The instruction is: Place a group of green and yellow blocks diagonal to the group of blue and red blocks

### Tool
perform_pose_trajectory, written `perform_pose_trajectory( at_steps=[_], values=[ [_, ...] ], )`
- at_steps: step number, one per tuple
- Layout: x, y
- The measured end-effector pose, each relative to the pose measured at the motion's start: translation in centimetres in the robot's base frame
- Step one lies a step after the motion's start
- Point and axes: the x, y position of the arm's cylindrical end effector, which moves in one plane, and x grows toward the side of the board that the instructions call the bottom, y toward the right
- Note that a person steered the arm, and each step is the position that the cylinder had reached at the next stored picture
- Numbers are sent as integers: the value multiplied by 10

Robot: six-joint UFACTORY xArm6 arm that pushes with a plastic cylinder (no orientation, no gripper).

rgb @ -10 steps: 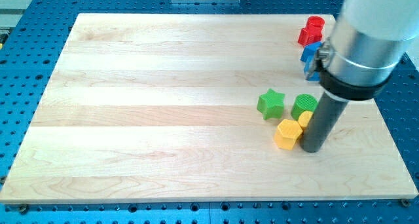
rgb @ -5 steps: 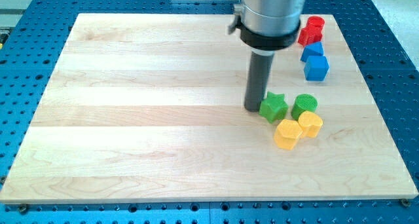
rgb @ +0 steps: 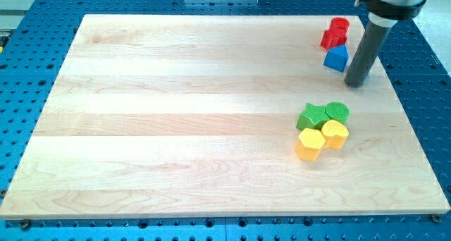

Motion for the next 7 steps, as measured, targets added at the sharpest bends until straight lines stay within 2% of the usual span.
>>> perform_pose_trajectory(
  at_steps=[1,2,3,5,6,7],
  values=[
    [-8,5],
    [27,30],
    [2,76],
    [-29,-47],
    [8,24],
    [7,90]
  ],
)
